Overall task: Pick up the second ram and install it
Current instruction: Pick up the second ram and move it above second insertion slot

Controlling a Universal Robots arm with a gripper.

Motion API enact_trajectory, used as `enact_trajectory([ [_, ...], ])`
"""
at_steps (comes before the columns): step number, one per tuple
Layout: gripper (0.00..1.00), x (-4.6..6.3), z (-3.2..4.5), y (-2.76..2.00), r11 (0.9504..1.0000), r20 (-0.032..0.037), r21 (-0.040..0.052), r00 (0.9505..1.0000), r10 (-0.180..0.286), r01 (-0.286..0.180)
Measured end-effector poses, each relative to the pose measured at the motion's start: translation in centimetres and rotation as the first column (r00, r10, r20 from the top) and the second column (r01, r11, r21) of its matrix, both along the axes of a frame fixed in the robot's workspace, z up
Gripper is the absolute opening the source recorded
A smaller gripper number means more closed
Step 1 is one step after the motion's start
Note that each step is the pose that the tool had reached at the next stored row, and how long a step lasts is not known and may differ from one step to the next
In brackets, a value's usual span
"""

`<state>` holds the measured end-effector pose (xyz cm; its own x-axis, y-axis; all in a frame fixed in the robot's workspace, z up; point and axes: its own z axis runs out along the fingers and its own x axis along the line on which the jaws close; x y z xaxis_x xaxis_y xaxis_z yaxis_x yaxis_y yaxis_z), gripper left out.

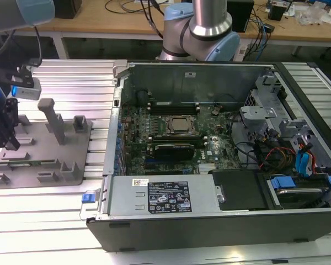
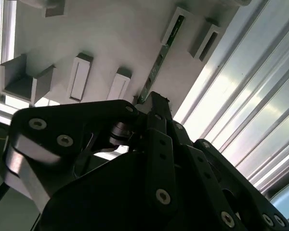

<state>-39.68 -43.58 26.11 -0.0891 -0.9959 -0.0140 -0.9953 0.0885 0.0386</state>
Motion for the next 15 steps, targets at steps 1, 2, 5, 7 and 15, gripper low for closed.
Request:
enact_trajectory([
  [1,0.08,0.0,-0.22,-0.04,1.0,0.0001,-0.0001,1.0,0.0,0.0],
  [2,0.08,-0.1,-0.48,-0.08,1.0,0.0003,0.0,1.0,0.0,0.0],
  [5,0.08,-0.1,-1.57,-0.17,1.0,0.0011,-0.0001,1.0,0.0,0.0],
  [7,0.08,-0.2,-2.32,-0.2,1.0,0.0019,0.0,1.0,0.0,0.0],
  [15,0.08,-0.3,-3.61,-0.2,0.9989,0.0025,0.0001,0.9989,0.048,-0.048],
])
